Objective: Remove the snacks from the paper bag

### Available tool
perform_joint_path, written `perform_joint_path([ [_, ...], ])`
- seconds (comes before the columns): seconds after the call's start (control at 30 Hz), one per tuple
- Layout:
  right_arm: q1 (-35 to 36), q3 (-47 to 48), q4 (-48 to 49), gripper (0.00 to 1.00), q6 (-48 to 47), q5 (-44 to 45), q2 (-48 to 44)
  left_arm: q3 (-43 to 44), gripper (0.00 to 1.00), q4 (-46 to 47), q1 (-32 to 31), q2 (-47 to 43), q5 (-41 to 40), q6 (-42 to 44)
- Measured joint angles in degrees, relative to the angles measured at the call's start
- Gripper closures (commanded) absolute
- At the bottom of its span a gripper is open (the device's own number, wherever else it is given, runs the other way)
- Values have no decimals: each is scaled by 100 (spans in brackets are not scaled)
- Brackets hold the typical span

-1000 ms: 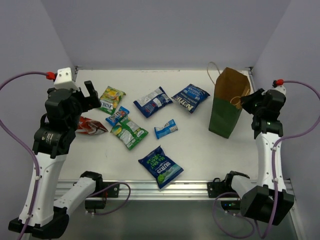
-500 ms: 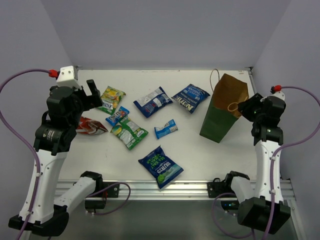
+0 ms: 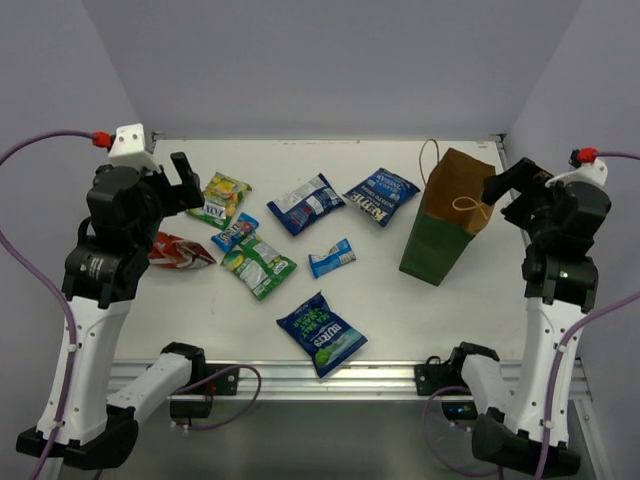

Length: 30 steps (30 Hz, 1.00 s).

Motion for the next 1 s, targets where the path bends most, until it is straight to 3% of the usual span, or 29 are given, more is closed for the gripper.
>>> perform_joint_path([
  [0.27, 844, 1810, -431, 1, -470, 732, -422, 1185, 0, -98, -37, 142, -9, 227],
  [0.6, 1891, 2949, 155, 1, -1132, 1268, -1285, 2076, 0, -94, -118, -348, -420, 439],
  [1.0, 2168, 2933, 686, 1, -1781, 1327, -1604, 2286, 0, -92, -341, -409, -960, 542],
])
